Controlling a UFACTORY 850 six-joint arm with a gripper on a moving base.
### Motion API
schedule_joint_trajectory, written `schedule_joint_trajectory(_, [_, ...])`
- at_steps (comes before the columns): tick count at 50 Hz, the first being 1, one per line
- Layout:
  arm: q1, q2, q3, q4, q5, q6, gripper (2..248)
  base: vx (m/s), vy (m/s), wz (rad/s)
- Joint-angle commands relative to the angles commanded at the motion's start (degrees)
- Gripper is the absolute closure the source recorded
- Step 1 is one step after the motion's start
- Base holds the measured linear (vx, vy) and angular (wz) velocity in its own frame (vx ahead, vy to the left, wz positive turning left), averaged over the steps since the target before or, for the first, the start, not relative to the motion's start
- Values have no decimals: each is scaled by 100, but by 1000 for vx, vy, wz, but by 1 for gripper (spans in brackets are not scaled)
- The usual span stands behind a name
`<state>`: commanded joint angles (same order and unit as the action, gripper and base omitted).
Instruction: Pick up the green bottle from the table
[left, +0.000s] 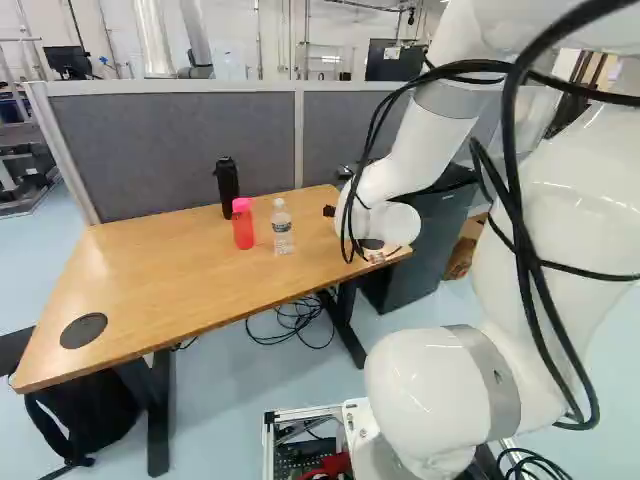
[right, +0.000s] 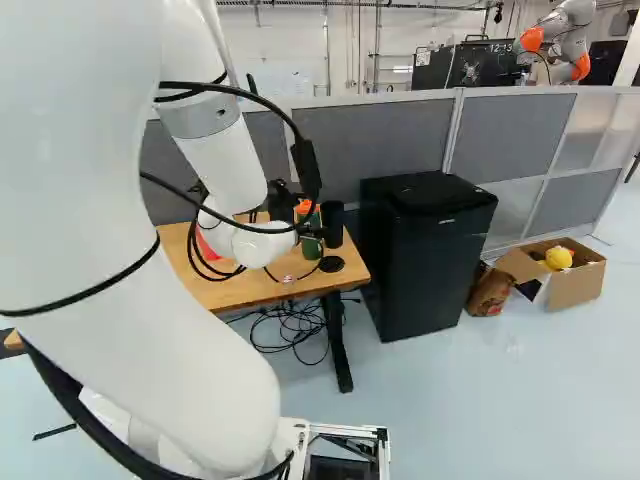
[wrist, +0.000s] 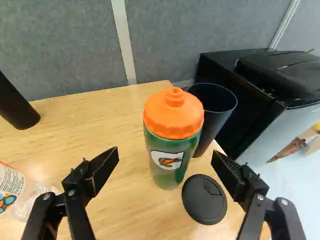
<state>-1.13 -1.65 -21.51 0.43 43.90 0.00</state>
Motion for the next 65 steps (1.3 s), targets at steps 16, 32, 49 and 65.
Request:
schedule_joint_trajectory(16, [72, -489, -314, 0, -71, 0, 3, 0, 0, 0])
schedule_joint_trajectory(32, [109, -786, -422, 0, -71, 0, 3, 0, 0, 0])
schedule_joint_trajectory(49, [52, -917, -552, 0, -71, 0, 3, 0, 0, 0])
schedule_joint_trajectory(65, [32, -966, -608, 0, -71, 0, 120, 0, 0, 0])
